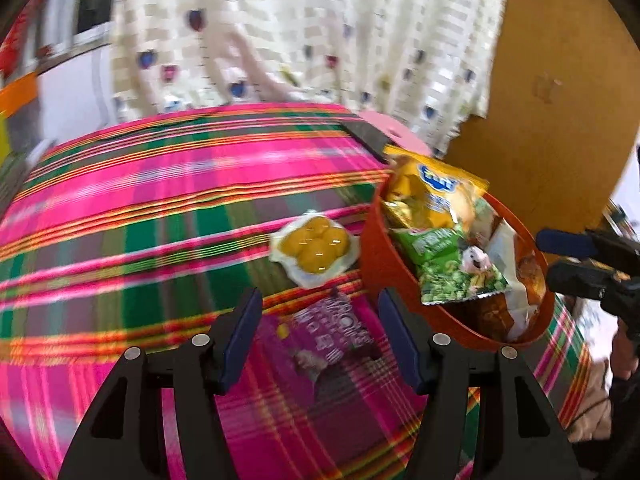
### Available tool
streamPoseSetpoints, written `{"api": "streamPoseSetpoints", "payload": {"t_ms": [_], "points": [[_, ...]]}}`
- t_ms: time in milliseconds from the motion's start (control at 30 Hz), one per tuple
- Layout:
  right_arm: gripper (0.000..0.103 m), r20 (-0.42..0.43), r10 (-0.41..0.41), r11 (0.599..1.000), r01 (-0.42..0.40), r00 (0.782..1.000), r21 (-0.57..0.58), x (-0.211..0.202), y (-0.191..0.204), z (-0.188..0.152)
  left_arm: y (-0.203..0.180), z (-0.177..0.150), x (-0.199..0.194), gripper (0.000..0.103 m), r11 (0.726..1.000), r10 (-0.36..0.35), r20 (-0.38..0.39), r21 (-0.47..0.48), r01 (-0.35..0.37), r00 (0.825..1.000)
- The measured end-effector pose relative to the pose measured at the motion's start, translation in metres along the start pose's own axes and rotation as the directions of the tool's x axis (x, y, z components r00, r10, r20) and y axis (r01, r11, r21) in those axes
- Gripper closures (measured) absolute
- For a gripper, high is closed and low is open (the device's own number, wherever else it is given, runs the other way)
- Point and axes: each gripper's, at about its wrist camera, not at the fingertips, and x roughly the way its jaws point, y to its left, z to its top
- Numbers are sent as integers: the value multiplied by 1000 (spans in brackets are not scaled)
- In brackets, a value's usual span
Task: Organize snacks
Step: 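Grasp the purple candy bag with the left gripper while the right moves toward the pastry tray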
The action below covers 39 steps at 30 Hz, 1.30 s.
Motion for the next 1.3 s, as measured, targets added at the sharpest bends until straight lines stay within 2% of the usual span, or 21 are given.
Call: {"api": "streamPoseSetpoints", "payload": {"t_ms": [167, 367, 500, 667, 733, 833, 867, 1100, 1300], "points": [[52, -12, -1, 1000, 2, 1000, 7, 6, -2, 1, 1, 0, 21, 41, 995, -52, -69, 81, 58, 996], [52, -19, -2, 1000, 2, 1000, 17, 11, -6, 0, -3, -16, 15, 41, 987, -81, -119, 129, 97, 990], [52, -16, 4, 1000, -3, 1000, 14, 12, -4, 1, -3, -21, 7, 41, 995, -29, -103, 95, 39, 994], [52, -11, 9, 1000, -9, 1000, 2, 10, 2, 1, 1, -17, 10, 41, 998, 51, -91, -18, -53, 995], [52, -8, 11, 1000, -11, 1000, -2, 8, 4, 1, -1, -18, 17, 41, 997, 73, -103, -12, -74, 992], [52, -2, 6, 1000, -6, 1000, -8, 5, 6, 3, -2, -23, 28, 43, 990, 142, -153, 4, -143, 978], [52, 1, 4, 1000, -4, 1000, -10, 5, 7, 5, -2, -25, 26, 45, 987, 157, -140, 3, -158, 978], [52, 7, 11, 999, -11, 1000, -36, 11, 17, 21, 8, -34, 17, 48, 980, 178, -118, -69, -187, 977], [52, -48, 36, 996, -40, 998, -82, 41, 33, 44, 23, -40, -1, 48, 966, 198, -83, -152, -209, 977]]}}
